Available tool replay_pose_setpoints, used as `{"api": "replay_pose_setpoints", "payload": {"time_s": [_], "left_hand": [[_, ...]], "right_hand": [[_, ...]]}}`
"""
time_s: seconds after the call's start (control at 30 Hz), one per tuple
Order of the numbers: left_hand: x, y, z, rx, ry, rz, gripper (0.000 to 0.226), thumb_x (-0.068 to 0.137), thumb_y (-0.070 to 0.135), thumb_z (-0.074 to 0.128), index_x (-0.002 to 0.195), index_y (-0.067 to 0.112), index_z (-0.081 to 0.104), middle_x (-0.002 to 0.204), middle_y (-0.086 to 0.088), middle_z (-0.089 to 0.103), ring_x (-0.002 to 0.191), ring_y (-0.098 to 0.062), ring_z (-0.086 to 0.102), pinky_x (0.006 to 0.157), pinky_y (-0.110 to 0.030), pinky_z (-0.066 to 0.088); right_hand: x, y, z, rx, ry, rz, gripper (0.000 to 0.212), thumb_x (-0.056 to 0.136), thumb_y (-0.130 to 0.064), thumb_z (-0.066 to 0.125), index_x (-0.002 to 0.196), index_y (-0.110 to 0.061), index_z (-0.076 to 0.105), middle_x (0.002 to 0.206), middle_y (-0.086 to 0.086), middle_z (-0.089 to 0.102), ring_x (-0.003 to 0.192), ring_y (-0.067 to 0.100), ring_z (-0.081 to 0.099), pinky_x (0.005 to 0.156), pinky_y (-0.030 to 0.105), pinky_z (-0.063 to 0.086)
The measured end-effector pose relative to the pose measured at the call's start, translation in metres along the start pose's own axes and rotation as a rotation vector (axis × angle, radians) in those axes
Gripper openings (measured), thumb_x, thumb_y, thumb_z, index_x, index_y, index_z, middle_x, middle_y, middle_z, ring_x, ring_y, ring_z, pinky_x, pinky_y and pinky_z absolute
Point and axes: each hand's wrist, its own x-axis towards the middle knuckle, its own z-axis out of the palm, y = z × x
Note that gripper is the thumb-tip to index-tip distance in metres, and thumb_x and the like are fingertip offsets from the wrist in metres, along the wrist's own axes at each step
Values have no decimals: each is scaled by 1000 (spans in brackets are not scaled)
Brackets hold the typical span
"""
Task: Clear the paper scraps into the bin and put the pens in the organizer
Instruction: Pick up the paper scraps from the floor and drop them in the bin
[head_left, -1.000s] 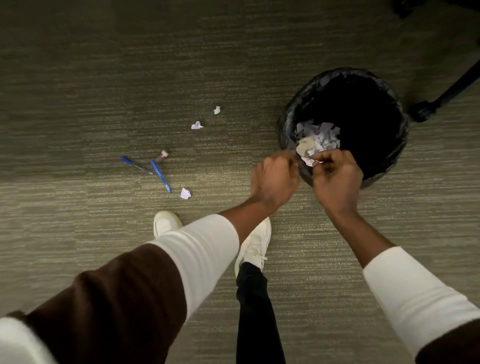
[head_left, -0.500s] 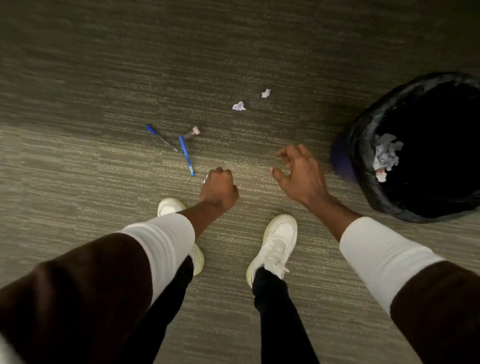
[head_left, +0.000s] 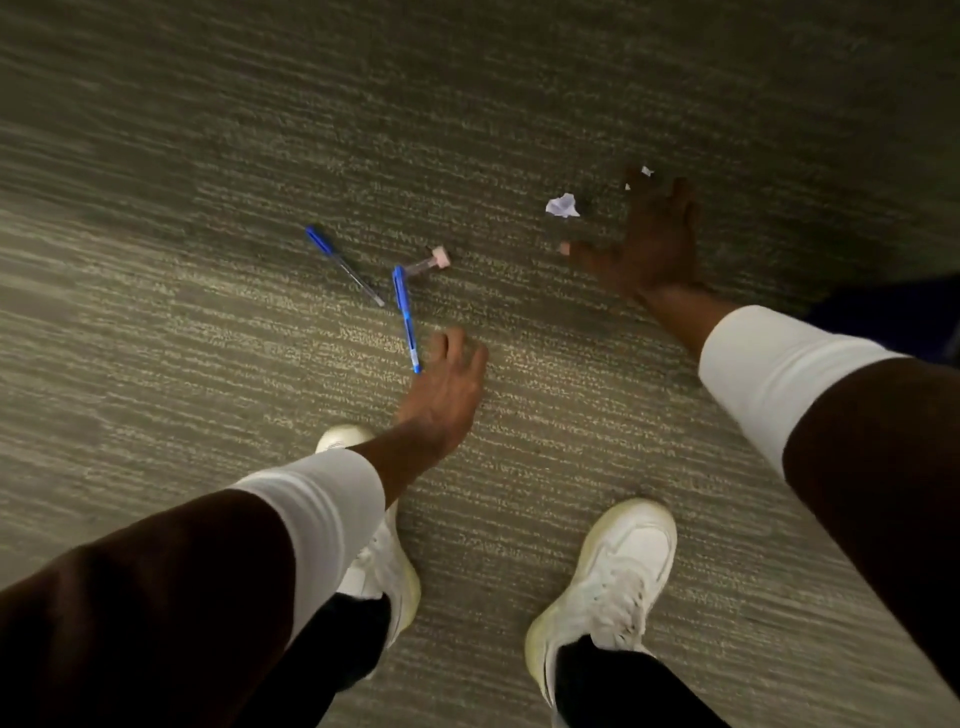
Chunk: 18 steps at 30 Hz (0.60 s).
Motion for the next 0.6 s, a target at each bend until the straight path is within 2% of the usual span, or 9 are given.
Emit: {"api": "replay_pose_setpoints", "payload": {"time_s": [0.1, 0.17, 0.27, 0.37, 0.43, 0.5, 0.6], "left_hand": [[-2, -6, 11, 25, 22, 80, 64, 85, -3, 77, 143, 6, 52, 155, -23, 37, 142, -39, 42, 102, -44, 58], [-4, -11, 13, 26, 26, 105, 55, 87, -3, 77, 138, 5, 58, 154, -20, 42, 145, -37, 42, 98, -42, 61], [-2, -15, 13, -4, 11, 120, 54, 88, -3, 76, 138, 5, 58, 151, -17, 44, 144, -34, 41, 101, -41, 59], [0, -18, 14, 4, 2, 146, 49, 90, -5, 71, 137, 5, 58, 142, -14, 51, 133, -30, 47, 101, -40, 57], [0, -19, 15, 4, -14, 176, 48, 92, -6, 66, 138, 4, 56, 138, -14, 55, 129, -30, 50, 101, -42, 56], [-2, -18, 15, -10, -14, 180, 50, 94, -7, 65, 141, 3, 52, 139, -15, 55, 129, -30, 52, 102, -43, 56], [-5, -15, 12, -66, -25, 178, 51, 94, -8, 63, 142, 2, 51, 138, -16, 58, 127, -30, 54, 103, -42, 56]], "right_hand": [[25, -13, 5, 48, 34, 19, 121, 67, -97, 55, 162, -37, 12, 169, 25, 16, 156, 47, 18, 124, 59, 26], [35, -23, 6, 34, -19, -40, 110, 74, -91, 58, 161, -34, 21, 166, 19, 31, 155, 42, 26, 126, 55, 26], [37, -45, 14, -78, -23, -213, 72, 92, -60, 67, 145, -15, 51, 149, 19, 56, 142, 41, 46, 122, 52, 34], [30, -71, 22, -362, -16, -286, 41, 104, -25, 56, 138, -2, 59, 145, 34, 50, 133, 49, 49, 111, 53, 46], [24, -79, 23, -399, 13, -285, 32, 102, -3, 47, 126, 6, 66, 135, 37, 54, 123, 52, 55, 101, 56, 52], [18, -78, 24, -370, 51, -292, 29, 97, 5, 47, 116, 9, 69, 122, 37, 58, 113, 54, 59, 91, 58, 54], [10, -70, 23, -384, 33, -273, 27, 96, 3, 54, 115, 5, 72, 119, 32, 62, 111, 51, 62, 91, 54, 57]]}}
